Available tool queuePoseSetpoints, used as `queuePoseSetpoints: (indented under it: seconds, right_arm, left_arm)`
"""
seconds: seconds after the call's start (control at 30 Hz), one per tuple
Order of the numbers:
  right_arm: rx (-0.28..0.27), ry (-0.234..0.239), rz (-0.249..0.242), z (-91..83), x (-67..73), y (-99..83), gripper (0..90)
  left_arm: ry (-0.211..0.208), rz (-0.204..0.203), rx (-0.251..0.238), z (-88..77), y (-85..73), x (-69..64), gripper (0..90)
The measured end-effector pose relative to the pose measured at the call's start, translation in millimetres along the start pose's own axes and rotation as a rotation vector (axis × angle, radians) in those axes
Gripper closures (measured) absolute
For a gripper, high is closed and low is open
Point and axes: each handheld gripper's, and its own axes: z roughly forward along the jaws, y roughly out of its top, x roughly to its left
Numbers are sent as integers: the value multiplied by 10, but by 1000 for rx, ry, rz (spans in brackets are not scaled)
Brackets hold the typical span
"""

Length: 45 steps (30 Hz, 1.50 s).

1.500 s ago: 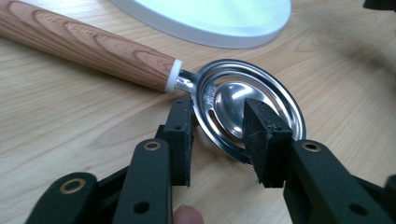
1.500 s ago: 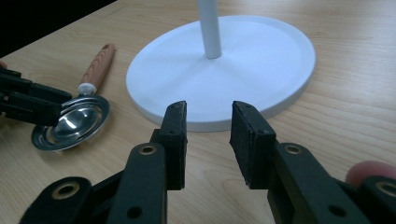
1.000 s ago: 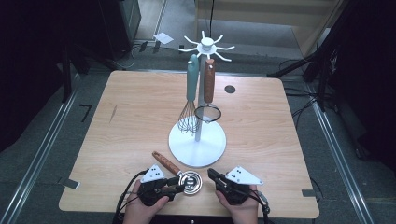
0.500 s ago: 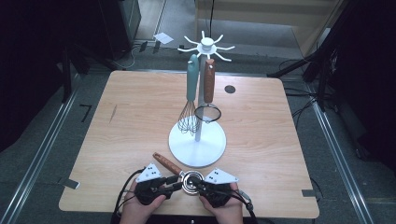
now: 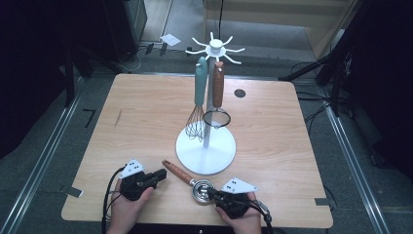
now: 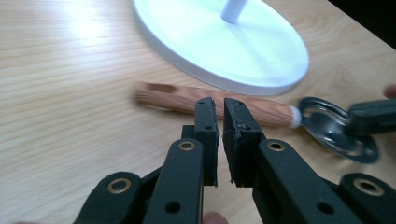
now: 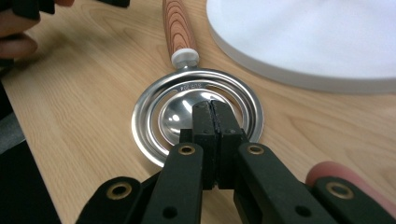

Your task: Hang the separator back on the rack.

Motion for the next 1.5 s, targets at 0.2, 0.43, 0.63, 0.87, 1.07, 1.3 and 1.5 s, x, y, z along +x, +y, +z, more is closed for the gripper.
queuePoseSetpoints:
  seconds: [0.2,0.43,0.63,0.87,1.07,1.3,1.5]
  right_arm:
    - [18,-24,-4,-94,-64,-59,900]
    - [44,-42,-11,-216,-124,-106,895]
    - [32,-73,5,-342,-192,-133,827]
    - [-19,-146,104,-505,-313,-119,794]
    - [13,-153,140,-451,-324,-154,751]
    - [41,-178,114,-423,-320,-146,751]
    - [46,-193,124,-462,-389,-162,750]
  left_arm:
    - [35,-23,-16,20,31,118,840]
    - [39,-21,2,148,88,143,854]
    - [31,-1,35,287,114,75,862]
    - [38,16,80,383,128,25,869]
    - [46,18,105,472,175,18,872]
    - [9,53,128,508,163,-65,875]
    - [-14,70,133,518,146,-131,880]
